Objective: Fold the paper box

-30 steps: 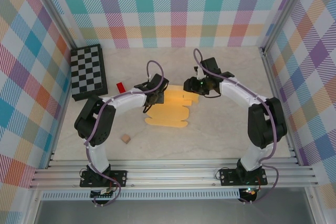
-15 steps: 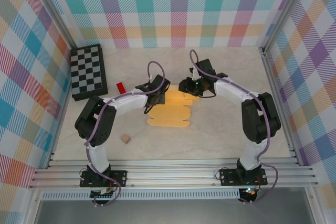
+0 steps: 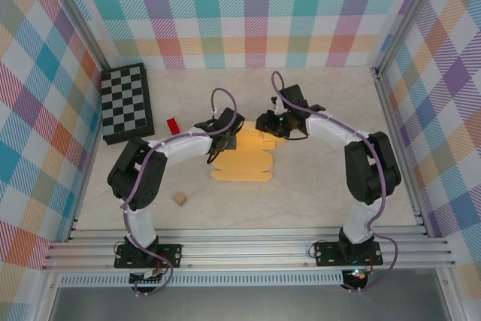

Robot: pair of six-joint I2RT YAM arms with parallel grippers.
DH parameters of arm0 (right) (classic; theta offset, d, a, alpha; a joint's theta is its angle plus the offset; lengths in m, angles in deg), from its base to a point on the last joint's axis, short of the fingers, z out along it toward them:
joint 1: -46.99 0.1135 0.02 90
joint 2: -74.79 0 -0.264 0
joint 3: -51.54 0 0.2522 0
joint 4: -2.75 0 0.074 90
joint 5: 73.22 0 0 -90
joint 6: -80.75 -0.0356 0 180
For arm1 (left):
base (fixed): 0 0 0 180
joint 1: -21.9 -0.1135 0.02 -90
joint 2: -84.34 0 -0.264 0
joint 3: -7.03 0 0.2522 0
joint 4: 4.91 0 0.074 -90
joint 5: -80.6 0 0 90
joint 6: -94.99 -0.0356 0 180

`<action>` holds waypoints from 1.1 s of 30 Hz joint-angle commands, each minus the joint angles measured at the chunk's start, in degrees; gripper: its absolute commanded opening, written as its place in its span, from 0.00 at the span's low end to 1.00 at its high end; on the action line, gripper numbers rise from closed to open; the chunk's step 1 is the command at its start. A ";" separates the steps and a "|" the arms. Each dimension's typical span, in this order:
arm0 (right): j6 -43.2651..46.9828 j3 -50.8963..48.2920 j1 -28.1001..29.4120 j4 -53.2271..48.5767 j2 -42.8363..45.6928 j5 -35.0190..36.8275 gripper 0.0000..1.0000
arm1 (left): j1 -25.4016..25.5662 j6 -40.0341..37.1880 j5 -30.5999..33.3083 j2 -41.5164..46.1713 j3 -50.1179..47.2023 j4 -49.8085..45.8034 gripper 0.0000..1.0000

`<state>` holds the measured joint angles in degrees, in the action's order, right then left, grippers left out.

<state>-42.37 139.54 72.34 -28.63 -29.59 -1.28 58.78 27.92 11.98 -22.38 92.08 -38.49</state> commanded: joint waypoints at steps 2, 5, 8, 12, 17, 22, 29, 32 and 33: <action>2.13 -2.45 0.18 -1.63 4.19 1.80 0.42 | 0.56 0.37 1.50 0.22 0.17 -1.47 0.00; 2.09 -4.89 -0.98 -1.22 7.36 1.61 0.44 | 0.38 0.38 1.73 -0.06 -0.06 -1.41 0.00; 2.86 -7.57 -2.04 -1.59 10.78 2.25 0.44 | 0.08 0.49 1.71 -0.11 -0.52 -1.29 0.00; 0.76 -11.97 -1.97 0.74 11.55 2.71 0.42 | -0.43 0.64 1.21 -0.13 -0.89 -0.93 0.00; -3.54 -16.76 -2.14 11.49 8.02 2.52 0.41 | -0.67 0.96 0.76 -1.01 -0.01 -1.22 0.00; -4.13 -16.65 -2.13 16.06 3.62 6.94 0.41 | -0.76 1.19 0.35 -1.55 0.17 -1.55 0.00; -5.55 -18.95 -2.75 18.22 2.48 10.84 0.42 | -0.78 1.23 -0.39 -1.50 -0.38 -1.50 0.00; -6.38 -17.80 -2.75 16.35 0.77 9.65 0.42 | -0.78 1.11 -0.72 -1.39 -0.15 -1.63 0.00; -6.97 -18.26 -2.74 17.02 0.50 9.31 0.42 | -0.76 1.21 -0.82 -1.39 -0.07 -1.63 0.00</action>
<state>-47.57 120.76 69.84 -12.77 -27.44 8.20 58.45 28.36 12.18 -22.84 92.08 -38.20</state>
